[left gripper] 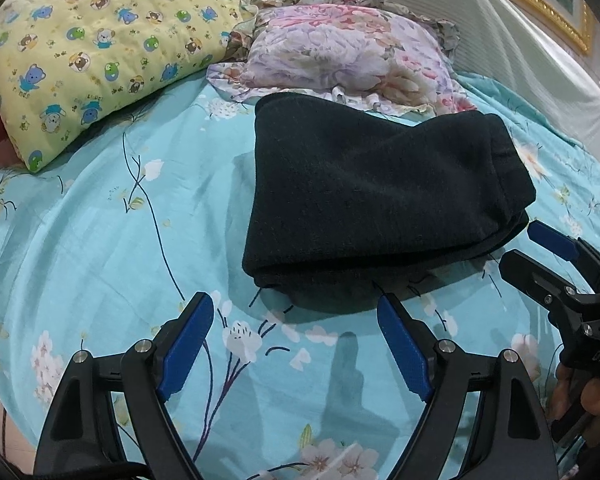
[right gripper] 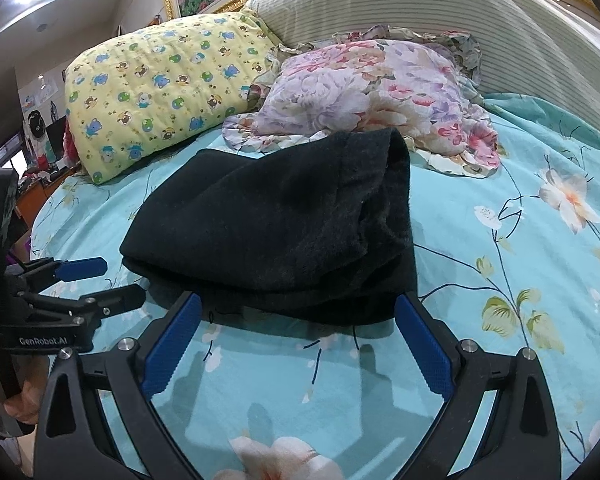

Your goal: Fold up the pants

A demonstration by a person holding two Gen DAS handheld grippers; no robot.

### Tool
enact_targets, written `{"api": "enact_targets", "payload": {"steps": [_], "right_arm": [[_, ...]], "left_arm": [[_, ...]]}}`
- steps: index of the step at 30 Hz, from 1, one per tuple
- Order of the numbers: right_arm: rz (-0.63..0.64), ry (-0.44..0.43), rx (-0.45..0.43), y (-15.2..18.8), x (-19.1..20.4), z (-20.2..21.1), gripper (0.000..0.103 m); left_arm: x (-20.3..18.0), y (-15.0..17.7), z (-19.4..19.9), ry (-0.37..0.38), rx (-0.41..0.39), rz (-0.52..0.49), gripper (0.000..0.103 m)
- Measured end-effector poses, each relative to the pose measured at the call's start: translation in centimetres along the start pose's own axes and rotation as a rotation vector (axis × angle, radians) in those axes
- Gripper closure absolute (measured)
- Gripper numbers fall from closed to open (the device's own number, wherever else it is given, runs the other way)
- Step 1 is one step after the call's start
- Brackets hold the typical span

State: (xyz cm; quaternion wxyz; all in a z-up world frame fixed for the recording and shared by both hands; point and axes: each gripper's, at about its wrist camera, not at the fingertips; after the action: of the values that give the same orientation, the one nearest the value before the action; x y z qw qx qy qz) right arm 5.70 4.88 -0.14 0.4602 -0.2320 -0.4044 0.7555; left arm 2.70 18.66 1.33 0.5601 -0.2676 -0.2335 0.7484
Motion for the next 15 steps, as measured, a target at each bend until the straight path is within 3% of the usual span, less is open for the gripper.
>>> {"api": "enact_targets", "payload": {"steps": [15], "right_arm": [[0.015, -0.022, -0.015, 0.16, 0.74, -0.46, 0.006]], "left_arm": [[0.0, -0.35, -0.24, 0.005, -0.04, 0.001, 0.018]]}}
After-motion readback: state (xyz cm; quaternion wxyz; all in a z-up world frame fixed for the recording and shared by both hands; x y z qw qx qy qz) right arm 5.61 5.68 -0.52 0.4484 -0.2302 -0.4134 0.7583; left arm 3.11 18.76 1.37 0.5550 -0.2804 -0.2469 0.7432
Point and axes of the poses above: each gripper's, at about its wrist camera, not at the fingertips, and z roughly against the way its jaws point, x to its left, y to its underside, and after that the axes turned 9 degrees about y, right-handed
